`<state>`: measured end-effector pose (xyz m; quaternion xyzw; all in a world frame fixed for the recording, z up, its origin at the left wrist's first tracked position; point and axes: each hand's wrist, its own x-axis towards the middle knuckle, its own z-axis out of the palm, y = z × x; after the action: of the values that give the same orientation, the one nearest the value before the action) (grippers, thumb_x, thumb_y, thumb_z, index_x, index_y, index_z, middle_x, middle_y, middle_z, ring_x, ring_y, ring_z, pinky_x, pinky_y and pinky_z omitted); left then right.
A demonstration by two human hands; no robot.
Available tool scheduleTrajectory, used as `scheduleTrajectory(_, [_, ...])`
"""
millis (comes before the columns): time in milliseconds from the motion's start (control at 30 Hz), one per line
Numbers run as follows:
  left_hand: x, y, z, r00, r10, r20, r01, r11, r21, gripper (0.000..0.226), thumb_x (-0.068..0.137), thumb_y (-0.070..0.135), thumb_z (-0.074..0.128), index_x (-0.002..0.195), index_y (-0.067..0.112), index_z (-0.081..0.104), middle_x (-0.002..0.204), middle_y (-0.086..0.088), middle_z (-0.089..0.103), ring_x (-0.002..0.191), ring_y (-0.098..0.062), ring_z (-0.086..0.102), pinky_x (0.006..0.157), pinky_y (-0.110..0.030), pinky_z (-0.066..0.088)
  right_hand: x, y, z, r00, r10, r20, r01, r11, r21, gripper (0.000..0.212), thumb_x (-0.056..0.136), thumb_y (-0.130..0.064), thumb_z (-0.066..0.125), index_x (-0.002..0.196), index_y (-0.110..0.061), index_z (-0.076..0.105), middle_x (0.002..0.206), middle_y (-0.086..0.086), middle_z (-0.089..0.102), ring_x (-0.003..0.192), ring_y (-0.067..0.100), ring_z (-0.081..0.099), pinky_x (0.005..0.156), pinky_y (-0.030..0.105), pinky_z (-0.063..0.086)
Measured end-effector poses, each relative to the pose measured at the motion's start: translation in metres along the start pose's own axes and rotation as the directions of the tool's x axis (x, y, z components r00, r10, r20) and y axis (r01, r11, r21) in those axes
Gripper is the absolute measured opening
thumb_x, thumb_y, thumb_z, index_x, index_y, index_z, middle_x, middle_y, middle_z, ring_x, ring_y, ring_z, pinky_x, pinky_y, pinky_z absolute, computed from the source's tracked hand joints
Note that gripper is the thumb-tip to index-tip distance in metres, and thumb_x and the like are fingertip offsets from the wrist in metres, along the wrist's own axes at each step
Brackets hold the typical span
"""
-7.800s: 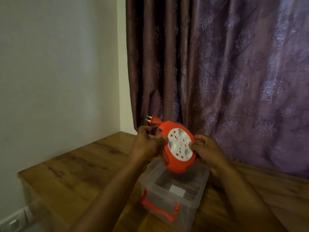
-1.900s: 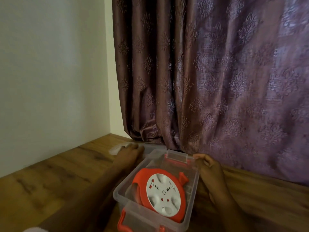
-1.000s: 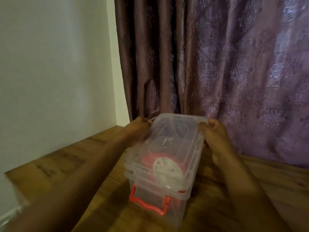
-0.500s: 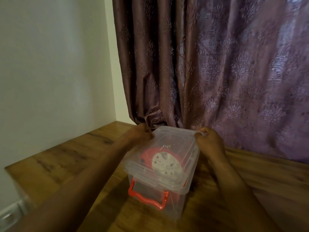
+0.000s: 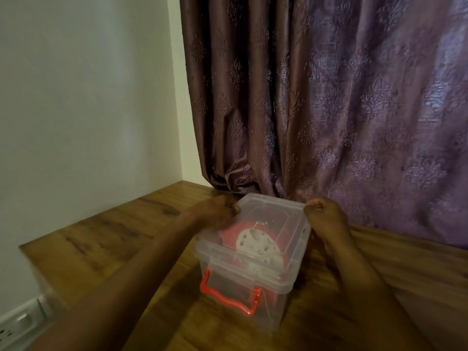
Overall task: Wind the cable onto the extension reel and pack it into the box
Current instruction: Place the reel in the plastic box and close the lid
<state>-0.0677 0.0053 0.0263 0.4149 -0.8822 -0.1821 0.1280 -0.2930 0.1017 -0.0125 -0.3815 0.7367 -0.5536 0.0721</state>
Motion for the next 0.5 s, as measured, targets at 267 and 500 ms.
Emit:
scheduleTrajectory(267, [-0.006,0.005,0.009,0.977,0.094,-0.193,-0.059,0.982,0.18,0.027,0.098,0.024,0.04,0.118,0.014,0.055,0.112,-0.013,0.063,0.085,-0.018,0.053,0.072,-0.024,0.031,0.003,0.001,-0.002,0.99,0.035,0.139,-0.04,0.999,0.034,0.008,0.088,-0.021,0.053,0.091,-0.018,0.059,0.077,0.002,0.062,0.057,0.017,0.06,0.039,0.019,0.042])
scheduleTrajectory(500, [-0.052,0.016,0.001,0.929,0.263,-0.259,-0.222,0.959,0.177,0.041,0.098,0.043,0.036,0.135,0.028,0.046,0.127,0.0,0.059,0.11,-0.013,0.055,0.085,-0.023,0.04,0.0,-0.003,-0.005,0.955,0.139,0.262,-0.173,0.979,0.112,0.008,0.086,-0.027,0.057,0.085,-0.019,0.056,0.084,0.01,0.066,0.071,0.025,0.064,0.056,0.035,0.055])
